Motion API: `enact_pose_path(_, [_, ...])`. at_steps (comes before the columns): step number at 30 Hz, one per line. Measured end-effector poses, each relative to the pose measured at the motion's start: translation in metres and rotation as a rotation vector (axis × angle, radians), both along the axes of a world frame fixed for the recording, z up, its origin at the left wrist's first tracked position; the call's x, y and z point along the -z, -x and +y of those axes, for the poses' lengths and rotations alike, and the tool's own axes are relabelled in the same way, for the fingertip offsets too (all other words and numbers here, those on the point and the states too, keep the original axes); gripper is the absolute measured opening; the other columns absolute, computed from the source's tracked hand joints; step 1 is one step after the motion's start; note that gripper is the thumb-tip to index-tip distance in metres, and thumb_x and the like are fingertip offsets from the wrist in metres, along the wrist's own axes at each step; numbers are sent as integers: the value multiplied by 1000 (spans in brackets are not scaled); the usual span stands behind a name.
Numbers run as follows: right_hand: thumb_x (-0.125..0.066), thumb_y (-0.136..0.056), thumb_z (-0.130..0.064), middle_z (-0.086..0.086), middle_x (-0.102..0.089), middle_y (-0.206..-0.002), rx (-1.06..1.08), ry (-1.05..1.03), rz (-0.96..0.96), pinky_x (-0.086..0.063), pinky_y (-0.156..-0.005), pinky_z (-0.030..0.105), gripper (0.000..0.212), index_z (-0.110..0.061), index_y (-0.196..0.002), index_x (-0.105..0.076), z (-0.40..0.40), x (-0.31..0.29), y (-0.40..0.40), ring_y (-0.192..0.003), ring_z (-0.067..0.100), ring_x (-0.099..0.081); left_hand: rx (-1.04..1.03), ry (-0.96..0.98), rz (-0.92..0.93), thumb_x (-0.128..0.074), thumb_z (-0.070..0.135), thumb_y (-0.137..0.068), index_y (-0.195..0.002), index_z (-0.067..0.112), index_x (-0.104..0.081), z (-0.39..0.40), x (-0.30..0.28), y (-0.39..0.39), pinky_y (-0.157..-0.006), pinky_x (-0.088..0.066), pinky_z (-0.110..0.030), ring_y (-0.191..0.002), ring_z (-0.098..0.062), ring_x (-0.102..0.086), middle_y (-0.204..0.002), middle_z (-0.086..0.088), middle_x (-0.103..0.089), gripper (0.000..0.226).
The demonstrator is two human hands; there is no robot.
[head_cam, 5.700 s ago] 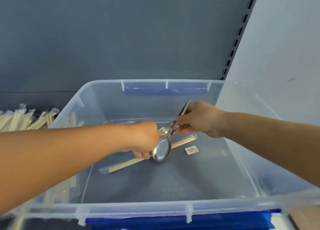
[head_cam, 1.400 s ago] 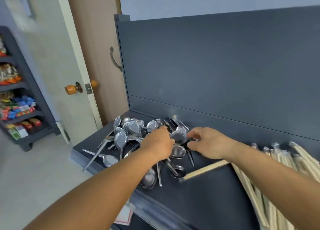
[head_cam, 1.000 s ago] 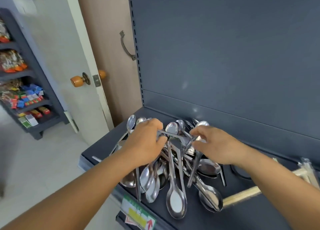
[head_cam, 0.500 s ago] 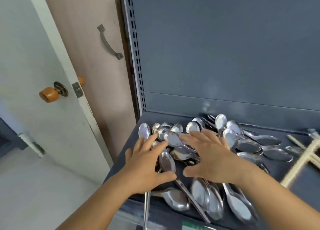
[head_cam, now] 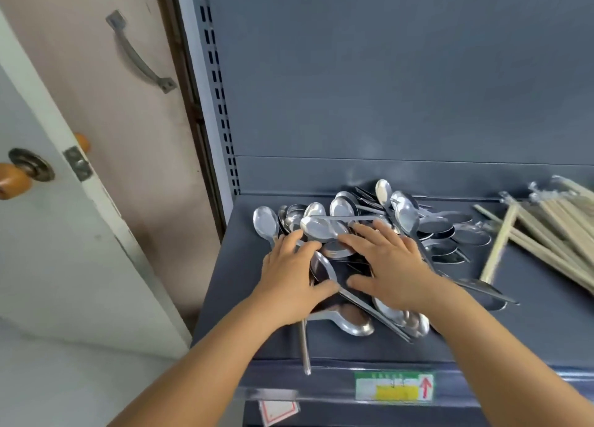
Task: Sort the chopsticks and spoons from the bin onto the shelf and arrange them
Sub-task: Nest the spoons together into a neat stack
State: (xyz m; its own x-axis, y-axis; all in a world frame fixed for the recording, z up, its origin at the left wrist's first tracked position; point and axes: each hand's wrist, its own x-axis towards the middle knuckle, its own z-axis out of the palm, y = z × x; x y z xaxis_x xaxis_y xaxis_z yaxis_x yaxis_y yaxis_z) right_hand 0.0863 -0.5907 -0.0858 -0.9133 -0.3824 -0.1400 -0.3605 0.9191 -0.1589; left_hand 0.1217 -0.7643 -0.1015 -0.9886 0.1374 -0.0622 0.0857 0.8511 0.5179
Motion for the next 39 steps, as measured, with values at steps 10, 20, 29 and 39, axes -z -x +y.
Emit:
enact_pose_path(10, [-48,-90,-50,-16,-7,-157,-49,72,71,-3,-116,48,67,-41,-148,-14,13,-1,5,-147,18,6,-70,-127,123,-53,43,-92,-141,26,-41,15,7,14,-114,-22,-34,-140,-14,-20,-152,11,-21,53])
enact_pose_path(20, [-52,-84,-35,-12,-51,-132,-194,347,241,-22,-100,30,44,-30,-128,-55,-1,0,-29,-127,16,-39,-299,-174,251,-56,28,-92,-136,26,-44,0,12,-23,-91,-29,-18,-121,-14,-42,-127,5,-45,45])
enact_pose_path(29, [-55,-91,-30,-6,-55,-127,4,325,208,-29,-102,32,44,-27,-134,-49,-19,14,-44,-118,20,-43,-344,-80,173,-57,27,-91,-130,24,-46,-10,15,-35,-77,-39,-24,-94,-14,-49,-108,6,-50,40])
enact_pose_path(39, [-56,-77,-30,-3,-64,-98,48,356,207,-43,-83,36,25,-22,-98,-67,-23,14,-56,-92,24,-55,-343,-113,168,-34,21,-101,-133,18,-42,-13,12,-30,-76,-36,-24,-103,-20,-54,-121,-1,-57,33])
